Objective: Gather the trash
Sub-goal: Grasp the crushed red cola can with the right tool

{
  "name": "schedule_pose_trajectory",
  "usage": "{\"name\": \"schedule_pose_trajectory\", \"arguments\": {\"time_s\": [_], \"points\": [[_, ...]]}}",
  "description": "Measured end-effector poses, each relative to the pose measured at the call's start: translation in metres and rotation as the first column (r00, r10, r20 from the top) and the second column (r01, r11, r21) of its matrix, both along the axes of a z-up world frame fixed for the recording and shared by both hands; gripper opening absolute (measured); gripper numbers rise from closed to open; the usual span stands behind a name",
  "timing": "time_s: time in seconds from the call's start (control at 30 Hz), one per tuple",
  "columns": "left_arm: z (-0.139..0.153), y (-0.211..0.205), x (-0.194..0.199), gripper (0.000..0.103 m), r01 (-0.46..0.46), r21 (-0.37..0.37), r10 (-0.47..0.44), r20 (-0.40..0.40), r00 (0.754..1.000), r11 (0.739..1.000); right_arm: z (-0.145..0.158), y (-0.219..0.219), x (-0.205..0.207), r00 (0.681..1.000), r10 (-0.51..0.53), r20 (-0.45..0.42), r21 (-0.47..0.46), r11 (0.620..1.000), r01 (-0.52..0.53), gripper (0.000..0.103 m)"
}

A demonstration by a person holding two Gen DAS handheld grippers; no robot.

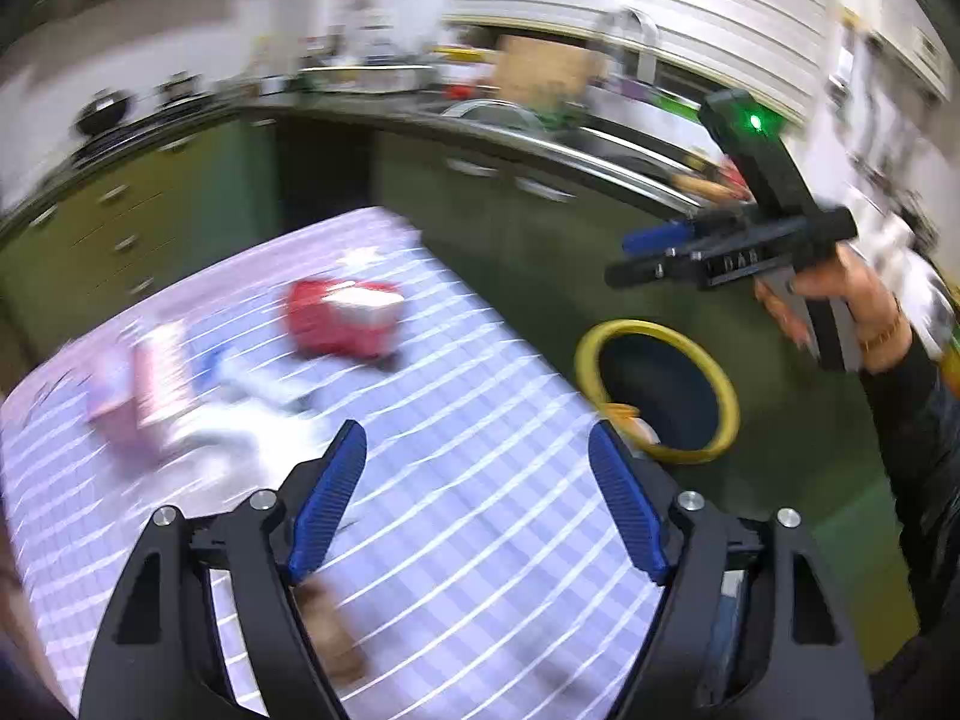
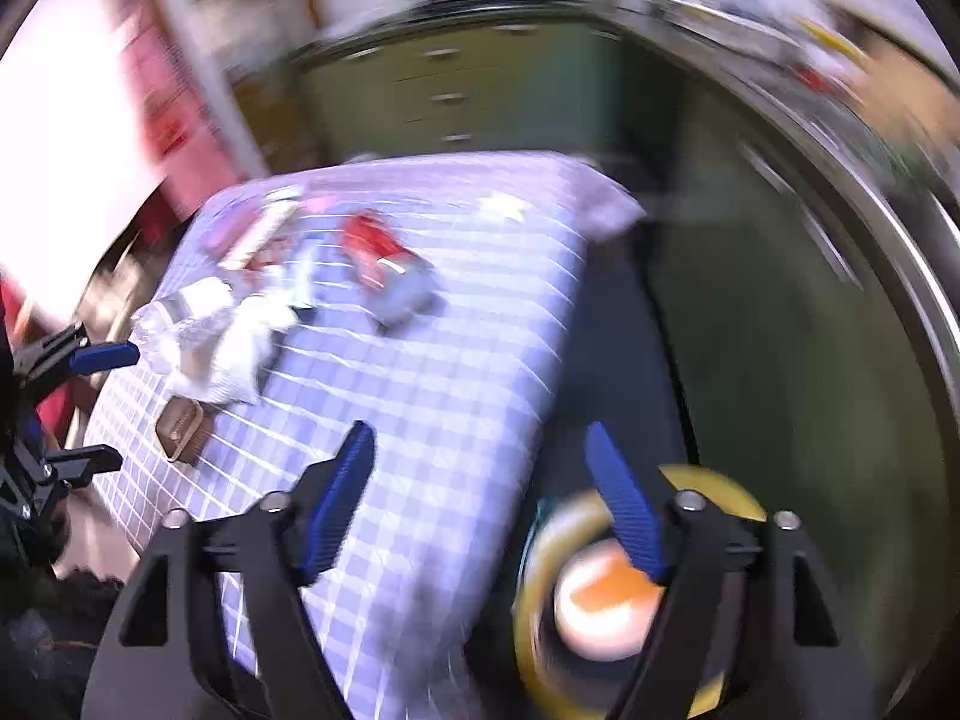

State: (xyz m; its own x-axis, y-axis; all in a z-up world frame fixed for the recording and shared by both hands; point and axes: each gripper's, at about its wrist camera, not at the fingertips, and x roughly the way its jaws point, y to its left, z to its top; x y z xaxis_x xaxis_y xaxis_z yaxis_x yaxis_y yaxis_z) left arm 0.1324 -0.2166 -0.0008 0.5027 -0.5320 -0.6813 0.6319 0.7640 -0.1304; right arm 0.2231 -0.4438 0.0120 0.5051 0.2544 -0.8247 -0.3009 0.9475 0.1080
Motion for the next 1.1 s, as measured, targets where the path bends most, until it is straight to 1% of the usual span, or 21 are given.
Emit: {"name": "schedule_pose_trajectory", "arguments": {"time_s": [0.03,0.07,0.13,0.23,0.27,0.33,0.37,0.43,0.5,0.63,0.8,0.83,0.87,0.9,0.93,1.0,1.1], "points": [[-0.001,0.019,0.002,0.075,-0.041,0.000,0.041,-0.005,0.999,0.999,0.002,0.016,0.015,0.999,0.044,0.008,-0.024,0.999,-0.044,0.083],[0.000,0.035,0.002,0.077,-0.067,0.006,0.067,-0.009,0.998,0.998,0.002,0.042,0.039,0.992,0.125,0.008,-0.069,0.990,-0.124,0.083],[0.001,0.065,0.006,0.077,-0.127,0.024,0.127,-0.006,0.992,0.992,-0.003,0.077,0.073,0.977,0.211,-0.015,-0.125,0.969,-0.211,0.082],[0.002,0.097,0.004,0.077,-0.206,0.036,0.206,0.015,0.979,0.978,-0.017,0.122,0.113,0.957,0.280,-0.080,-0.175,0.941,-0.290,0.082],[0.003,0.106,0.003,0.078,-0.221,0.035,0.221,0.017,0.975,0.975,-0.021,0.127,0.124,0.950,0.297,-0.096,-0.185,0.933,-0.310,0.082],[0.005,0.119,0.001,0.080,-0.246,0.033,0.246,0.024,0.969,0.969,-0.038,0.149,0.147,0.931,0.333,-0.152,-0.216,0.908,-0.360,0.082],[0.005,0.124,0.000,0.082,-0.257,0.036,0.256,0.029,0.966,0.966,-0.045,0.154,0.154,0.926,0.339,-0.168,-0.234,0.899,-0.371,0.082],[0.006,0.133,-0.001,0.084,-0.275,0.050,0.273,0.036,0.961,0.960,-0.061,0.166,0.171,0.917,0.338,-0.214,-0.276,0.879,-0.389,0.082],[0.002,0.138,-0.003,0.084,-0.275,0.056,0.274,0.030,0.961,0.960,-0.078,0.164,0.175,0.913,0.322,-0.249,-0.300,0.871,-0.389,0.082],[-0.007,0.146,-0.004,0.084,-0.266,0.057,0.267,0.005,0.964,0.962,-0.108,0.161,0.187,0.896,0.298,-0.330,-0.301,0.866,-0.399,0.082],[-0.015,0.144,0.001,0.084,-0.251,0.055,0.252,-0.009,0.968,0.966,-0.127,0.160,0.190,0.884,0.298,-0.360,-0.278,0.871,-0.406,0.081],[-0.014,0.143,0.001,0.084,-0.249,0.053,0.250,-0.008,0.968,0.967,-0.129,0.159,0.190,0.884,0.297,-0.362,-0.272,0.873,-0.405,0.071],[-0.016,0.142,0.001,0.084,-0.248,0.052,0.249,-0.008,0.969,0.967,-0.132,0.157,0.190,0.883,0.297,-0.364,-0.265,0.876,-0.404,0.058],[-0.016,0.141,0.001,0.084,-0.246,0.051,0.246,-0.008,0.969,0.968,-0.133,0.155,0.194,0.883,0.299,-0.363,-0.237,0.886,-0.398,0.052],[-0.016,0.139,0.000,0.084,-0.243,0.051,0.244,-0.009,0.970,0.969,-0.131,0.152,0.194,0.889,0.293,-0.351,-0.218,0.898,-0.382,0.051],[-0.017,0.138,0.000,0.084,-0.237,0.052,0.238,-0.012,0.971,0.970,-0.131,0.147,0.192,0.902,0.280,-0.328,-0.234,0.901,-0.365,0.051],[-0.017,0.135,-0.001,0.084,-0.229,0.057,0.230,-0.013,0.973,0.972,-0.123,0.134,0.185,0.921,0.254,-0.296,-0.210,0.923,-0.322,0.051]]}}
